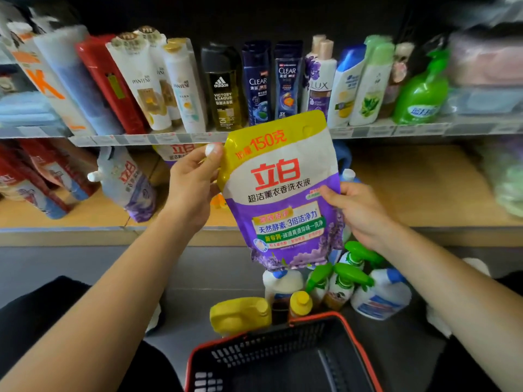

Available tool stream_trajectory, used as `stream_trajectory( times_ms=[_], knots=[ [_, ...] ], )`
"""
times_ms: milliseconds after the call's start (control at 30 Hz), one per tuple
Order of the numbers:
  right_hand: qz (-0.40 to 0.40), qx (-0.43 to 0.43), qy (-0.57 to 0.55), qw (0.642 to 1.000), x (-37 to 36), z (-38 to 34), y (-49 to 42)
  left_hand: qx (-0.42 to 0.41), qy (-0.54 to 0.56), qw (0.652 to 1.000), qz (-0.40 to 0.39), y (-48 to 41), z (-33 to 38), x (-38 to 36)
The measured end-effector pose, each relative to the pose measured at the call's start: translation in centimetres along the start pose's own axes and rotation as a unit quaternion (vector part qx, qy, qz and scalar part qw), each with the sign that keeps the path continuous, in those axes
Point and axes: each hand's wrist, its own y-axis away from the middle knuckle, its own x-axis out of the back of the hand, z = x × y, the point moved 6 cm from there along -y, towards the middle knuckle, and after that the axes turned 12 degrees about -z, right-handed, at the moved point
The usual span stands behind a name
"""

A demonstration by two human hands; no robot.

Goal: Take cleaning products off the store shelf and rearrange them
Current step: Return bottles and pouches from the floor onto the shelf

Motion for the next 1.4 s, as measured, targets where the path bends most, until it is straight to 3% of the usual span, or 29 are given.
stream_trajectory(
  times_ms=[133, 233, 300, 367, 433, 567, 800, 933, 1100, 1200, 1400],
  knots=[
    [0.047, 0.009, 0.047, 0.998, 0.6, -0.1, 0.4, -0.066, -0.060, 0.995, -0.036, 0.9, 1.5, -2.3],
    [0.140, 0.081, 0.141, 0.977, 1.3, -2.8, 1.7, -0.119, -0.139, 0.979, -0.085, 1.5, 2.3, -4.1],
    [0.163, 0.180, 0.259, 0.935, 0.8, -5.9, 3.3, -0.142, -0.200, 0.962, -0.119, 1.9, 2.3, -5.2],
    [0.149, 0.265, 0.394, 0.867, -1.0, -8.4, 4.9, -0.149, -0.240, 0.950, -0.133, 2.1, 2.2, -5.9],
    [0.125, 0.276, 0.469, 0.830, -2.6, -9.5, 5.5, -0.151, -0.259, 0.943, -0.143, 2.2, 2.3, -6.4],
    [-0.038, 0.207, 0.442, 0.872, -4.6, -8.7, 4.9, -0.167, -0.271, 0.931, -0.180, 3.2, 2.2, -7.4],
    [-0.118, 0.187, 0.335, 0.916, -2.9, -9.7, 5.6, -0.163, -0.212, 0.940, -0.212, 4.9, 2.2, -9.4],
    [-0.125, 0.230, 0.355, 0.897, -3.2, -10.2, 6.9, -0.154, -0.224, 0.941, -0.201, 5.1, 2.1, -9.5],
    [-0.115, 0.233, 0.420, 0.869, -3.2, -10.1, 7.4, -0.201, -0.364, 0.898, -0.142, 5.4, 2.0, -9.5],
    [-0.113, 0.231, 0.445, 0.858, -3.2, -9.9, 7.5, -0.191, -0.338, 0.905, -0.172, 5.1, 1.9, -9.6],
    [-0.119, 0.228, 0.445, 0.858, -3.1, -9.9, 7.4, -0.273, -0.384, 0.842, -0.263, 5.5, 2.9, -10.4]
  ],
)
